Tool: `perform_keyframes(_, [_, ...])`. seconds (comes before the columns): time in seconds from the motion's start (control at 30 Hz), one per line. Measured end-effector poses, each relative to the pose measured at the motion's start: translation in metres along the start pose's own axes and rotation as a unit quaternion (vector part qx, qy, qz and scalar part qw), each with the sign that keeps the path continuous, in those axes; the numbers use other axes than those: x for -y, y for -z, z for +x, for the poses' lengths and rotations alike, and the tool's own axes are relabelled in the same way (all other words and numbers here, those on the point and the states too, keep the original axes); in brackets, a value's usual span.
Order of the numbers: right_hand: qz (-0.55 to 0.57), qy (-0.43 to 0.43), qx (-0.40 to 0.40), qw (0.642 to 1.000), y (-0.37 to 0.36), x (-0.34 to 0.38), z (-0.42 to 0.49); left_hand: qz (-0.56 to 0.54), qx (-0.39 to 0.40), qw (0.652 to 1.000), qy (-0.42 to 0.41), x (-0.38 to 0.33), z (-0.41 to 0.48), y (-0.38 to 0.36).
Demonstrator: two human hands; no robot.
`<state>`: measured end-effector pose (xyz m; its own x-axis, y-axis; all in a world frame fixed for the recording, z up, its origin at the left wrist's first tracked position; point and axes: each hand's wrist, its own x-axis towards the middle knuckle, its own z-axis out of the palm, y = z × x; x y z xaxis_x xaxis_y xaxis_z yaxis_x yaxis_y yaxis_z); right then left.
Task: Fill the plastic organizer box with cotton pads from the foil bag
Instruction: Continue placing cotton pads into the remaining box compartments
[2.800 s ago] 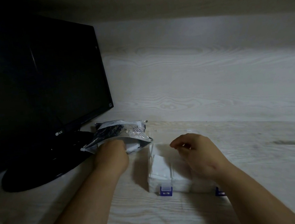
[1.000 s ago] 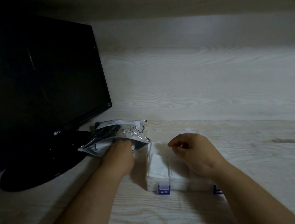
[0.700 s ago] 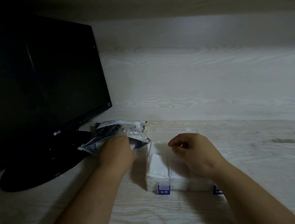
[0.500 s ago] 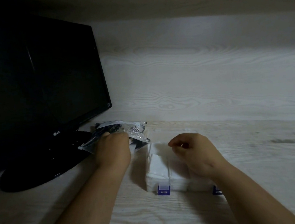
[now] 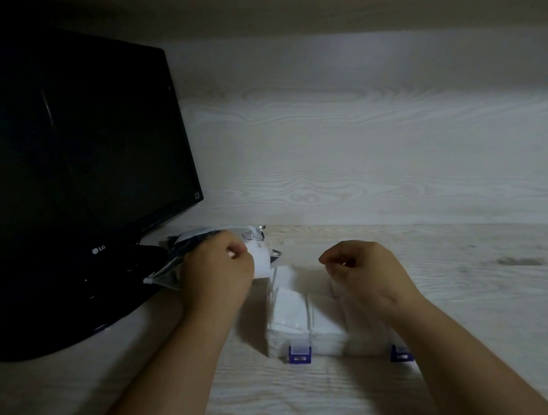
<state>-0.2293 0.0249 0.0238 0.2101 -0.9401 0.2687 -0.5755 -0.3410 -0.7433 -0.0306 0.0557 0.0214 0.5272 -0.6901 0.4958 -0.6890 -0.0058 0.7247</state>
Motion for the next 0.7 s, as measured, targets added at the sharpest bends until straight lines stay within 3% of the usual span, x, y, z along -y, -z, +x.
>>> perform_keyframes(0.23, [0.046, -0.011, -0.010, 0.999, -0.003, 0.001, 0.000, -0.214, 0.076, 0.970, 0.090, -0.003, 0.004, -0.002])
perform_keyframes(0.37, [0.160, -0.035, -0.007, 0.986, -0.007, 0.006, -0.002, -0.302, 0.119, 0.941, 0.098, -0.012, -0.002, -0.002])
perform_keyframes(0.53, [0.278, -0.060, 0.006, 0.959, -0.005, 0.014, -0.005, -0.306, 0.172, 0.934, 0.062, -0.017, -0.007, -0.009])
perform_keyframes(0.7, [0.255, -0.039, -0.046, 0.965, -0.004, 0.013, -0.004, -0.307, 0.219, 0.925, 0.042, -0.018, -0.011, -0.011])
